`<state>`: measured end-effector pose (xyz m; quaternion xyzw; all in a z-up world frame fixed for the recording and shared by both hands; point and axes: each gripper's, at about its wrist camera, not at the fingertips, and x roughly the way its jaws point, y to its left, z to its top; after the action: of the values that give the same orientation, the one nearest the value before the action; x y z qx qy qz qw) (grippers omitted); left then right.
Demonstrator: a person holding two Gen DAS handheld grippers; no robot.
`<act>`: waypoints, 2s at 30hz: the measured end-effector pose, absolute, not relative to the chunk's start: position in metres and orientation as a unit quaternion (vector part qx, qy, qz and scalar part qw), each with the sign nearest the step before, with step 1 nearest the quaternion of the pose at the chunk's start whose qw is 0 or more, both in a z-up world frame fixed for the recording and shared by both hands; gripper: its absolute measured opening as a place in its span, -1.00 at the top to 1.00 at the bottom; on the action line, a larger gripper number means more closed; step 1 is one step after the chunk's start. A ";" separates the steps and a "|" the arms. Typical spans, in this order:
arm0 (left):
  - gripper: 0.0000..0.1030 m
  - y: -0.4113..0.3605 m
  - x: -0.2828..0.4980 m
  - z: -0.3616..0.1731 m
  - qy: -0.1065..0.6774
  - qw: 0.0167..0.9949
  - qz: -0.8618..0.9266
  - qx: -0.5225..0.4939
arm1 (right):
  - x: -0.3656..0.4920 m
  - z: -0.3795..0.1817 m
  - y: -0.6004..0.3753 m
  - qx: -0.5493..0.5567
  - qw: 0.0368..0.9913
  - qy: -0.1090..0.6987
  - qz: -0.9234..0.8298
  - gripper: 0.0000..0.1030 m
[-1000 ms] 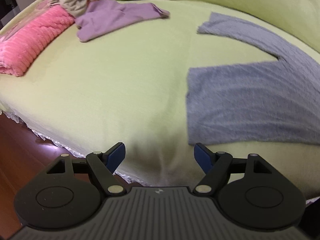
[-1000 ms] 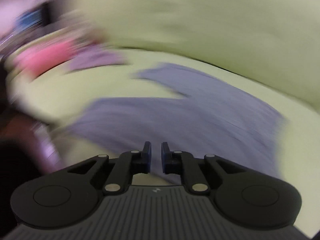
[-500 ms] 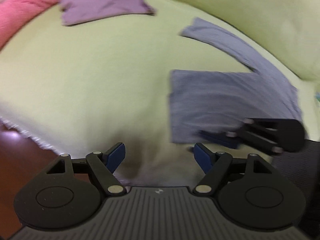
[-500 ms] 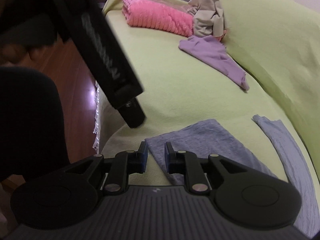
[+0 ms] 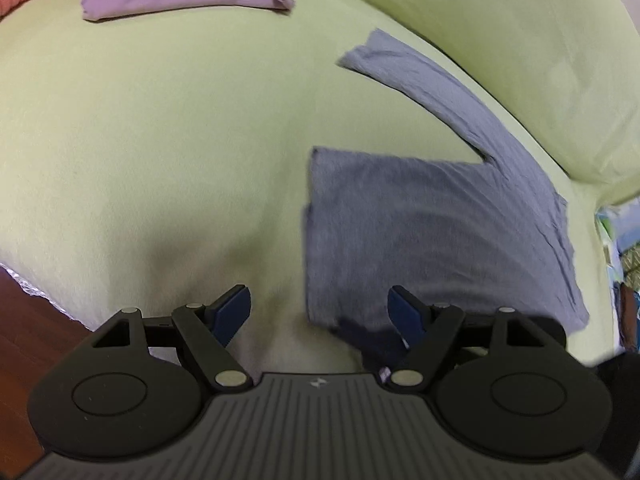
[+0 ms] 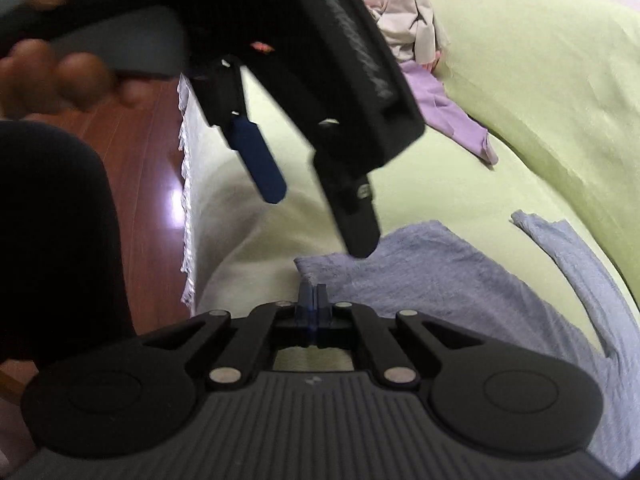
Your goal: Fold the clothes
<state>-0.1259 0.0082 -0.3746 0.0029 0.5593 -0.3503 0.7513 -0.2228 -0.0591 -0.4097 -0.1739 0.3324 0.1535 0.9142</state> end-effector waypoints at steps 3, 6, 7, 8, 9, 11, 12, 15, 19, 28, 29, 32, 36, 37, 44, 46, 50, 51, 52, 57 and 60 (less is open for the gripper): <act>-0.48 -0.008 -0.113 -0.376 0.552 0.754 -0.357 0.009 | -0.225 -0.415 -0.055 -0.177 0.913 0.335 0.151 1.00; -0.48 -0.037 -0.102 -0.379 0.546 0.744 -0.383 0.028 | -0.227 -0.411 -0.058 -0.157 0.918 0.337 0.135 0.50; -0.48 -0.048 -0.097 -0.380 0.546 0.736 -0.400 0.026 | -0.231 -0.409 -0.060 -0.154 0.920 0.335 0.131 0.43; -0.48 -0.054 -0.094 -0.382 0.548 0.730 -0.408 0.023 | -0.235 -0.407 -0.061 -0.150 0.922 0.333 0.128 0.42; -0.48 -0.066 -0.087 -0.385 0.552 0.721 -0.418 0.019 | -0.238 -0.405 -0.062 -0.147 0.924 0.331 0.124 0.42; -0.48 -0.080 -0.076 -0.393 0.557 0.716 -0.420 0.028 | -0.247 -0.402 -0.069 -0.124 0.927 0.335 0.112 0.42; -0.48 -0.086 -0.071 -0.397 0.559 0.716 -0.417 0.033 | -0.250 -0.401 -0.073 -0.112 0.929 0.336 0.105 0.41; -0.46 -0.092 -0.059 -0.408 0.561 0.714 -0.418 0.030 | -0.259 -0.400 -0.087 -0.072 0.932 0.344 0.085 0.36; -0.35 -0.095 -0.053 -0.414 0.547 0.713 -0.437 0.011 | -0.260 -0.403 -0.106 -0.031 0.934 0.352 0.060 0.32; 0.93 -0.087 -0.047 -0.411 0.511 0.714 -0.479 0.020 | -0.257 -0.389 -0.126 0.028 0.936 0.349 0.015 0.31; 0.94 -0.088 -0.049 -0.409 0.502 0.717 -0.482 0.032 | -0.257 -0.388 -0.128 0.031 0.937 0.348 0.012 0.31; 0.95 -0.092 -0.057 -0.404 0.469 0.741 -0.475 0.073 | -0.254 -0.387 -0.127 0.031 0.938 0.345 0.006 0.31; 0.93 -0.098 -0.056 -0.406 0.452 0.758 -0.459 0.106 | -0.248 -0.390 -0.130 0.034 0.938 0.344 -0.006 0.31; 0.93 -0.098 -0.058 -0.406 0.447 0.760 -0.458 0.117 | -0.250 -0.389 -0.131 0.035 0.938 0.344 -0.010 0.31; 0.81 -0.084 -0.056 -0.386 0.427 0.795 -0.399 0.162 | -0.264 -0.375 -0.150 0.043 0.940 0.334 -0.050 0.23; 0.82 -0.074 -0.059 -0.369 0.435 0.803 -0.388 0.125 | -0.270 -0.373 -0.164 0.047 0.940 0.330 -0.073 0.22; 0.74 -0.079 -0.107 -0.353 0.435 0.781 -0.440 0.088 | -0.285 -0.367 -0.192 0.056 0.933 0.332 -0.126 0.30; 0.71 -0.083 -0.121 -0.355 0.437 0.772 -0.451 0.091 | -0.288 -0.367 -0.197 0.057 0.930 0.335 -0.137 0.30; 0.71 -0.088 -0.135 -0.357 0.440 0.764 -0.462 0.094 | -0.294 -0.367 -0.205 0.061 0.926 0.342 -0.152 0.31; 0.65 -0.092 -0.184 -0.389 0.460 0.753 -0.448 0.143 | -0.331 -0.373 -0.245 0.094 0.893 0.384 -0.217 0.39; 0.62 -0.083 -0.193 -0.391 0.461 0.768 -0.411 0.171 | -0.348 -0.372 -0.273 0.146 0.868 0.402 -0.251 0.53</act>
<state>-0.1926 -0.0829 -0.3906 0.1713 0.4612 -0.4109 0.7676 -0.3483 -0.2732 -0.3718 0.1465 0.4025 -0.2509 0.8681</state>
